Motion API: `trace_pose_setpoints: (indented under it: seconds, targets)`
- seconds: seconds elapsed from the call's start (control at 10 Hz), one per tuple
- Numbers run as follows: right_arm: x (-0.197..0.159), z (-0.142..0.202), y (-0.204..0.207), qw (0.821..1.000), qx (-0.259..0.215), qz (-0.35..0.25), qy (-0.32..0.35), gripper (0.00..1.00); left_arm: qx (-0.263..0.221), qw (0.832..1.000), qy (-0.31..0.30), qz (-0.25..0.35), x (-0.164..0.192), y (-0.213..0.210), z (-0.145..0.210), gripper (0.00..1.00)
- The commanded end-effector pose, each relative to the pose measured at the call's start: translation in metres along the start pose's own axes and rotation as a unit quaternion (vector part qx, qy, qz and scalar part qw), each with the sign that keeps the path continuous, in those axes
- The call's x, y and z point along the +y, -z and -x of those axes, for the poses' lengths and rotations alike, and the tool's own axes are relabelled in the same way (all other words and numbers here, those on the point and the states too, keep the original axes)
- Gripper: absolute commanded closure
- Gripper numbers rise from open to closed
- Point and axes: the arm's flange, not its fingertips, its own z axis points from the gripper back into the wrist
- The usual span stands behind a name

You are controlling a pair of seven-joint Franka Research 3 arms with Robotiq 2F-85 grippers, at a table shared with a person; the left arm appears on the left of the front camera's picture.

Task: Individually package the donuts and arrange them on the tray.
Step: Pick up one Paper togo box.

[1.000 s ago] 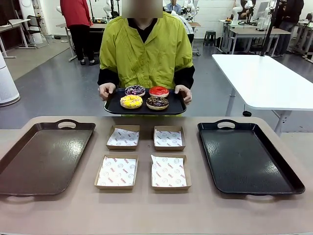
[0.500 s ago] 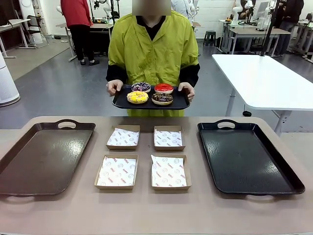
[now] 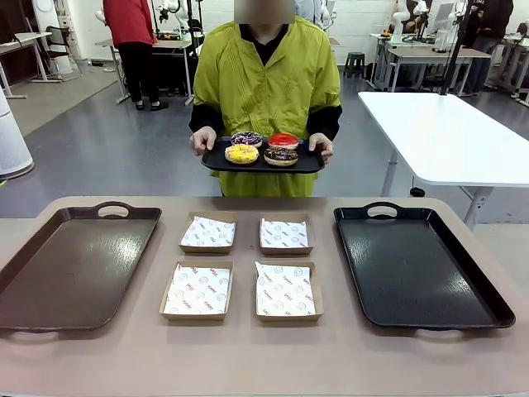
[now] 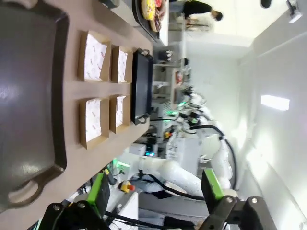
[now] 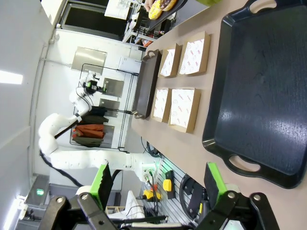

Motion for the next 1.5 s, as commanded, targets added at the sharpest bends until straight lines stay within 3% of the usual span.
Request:
trace_pose_setpoints:
  seconds: [0.0, 0.2, 0.3, 0.6, 1.1, 1.4]
  targets:
    - [-0.001, -0.001, 0.0, 1.0, -0.008, -0.006, -0.003, 0.0, 0.004, 0.995, 0.001, -0.104, -0.059, 0.051, -0.051, 0.0]
    - [-0.001, -0.001, 0.0, 1.0, -0.008, -0.006, -0.003, 0.0, -0.01, 0.97, 0.013, -0.241, -0.082, 0.118, -0.079, 0.0]
    - [-0.001, -0.001, 0.0, 1.0, -0.008, -0.006, -0.003, 0.0, -0.004, 0.949, 0.021, -0.313, -0.086, 0.163, -0.094, 0.0]
    - [-0.001, -0.001, 0.0, 1.0, -0.008, -0.006, -0.003, 0.0, -0.016, 0.897, 0.039, -0.441, -0.064, 0.267, -0.11, 0.0]
    - [-0.001, -0.001, 0.0, 1.0, -0.008, -0.006, -0.003, 0.0, -0.009, 0.828, 0.092, -0.552, -0.002, 0.377, -0.102, 0.0]
    - [-0.001, -0.001, 0.0, 1.0, -0.008, -0.006, -0.003, 0.0, -0.022, 0.814, 0.131, -0.566, 0.006, 0.406, -0.085, 0.0]
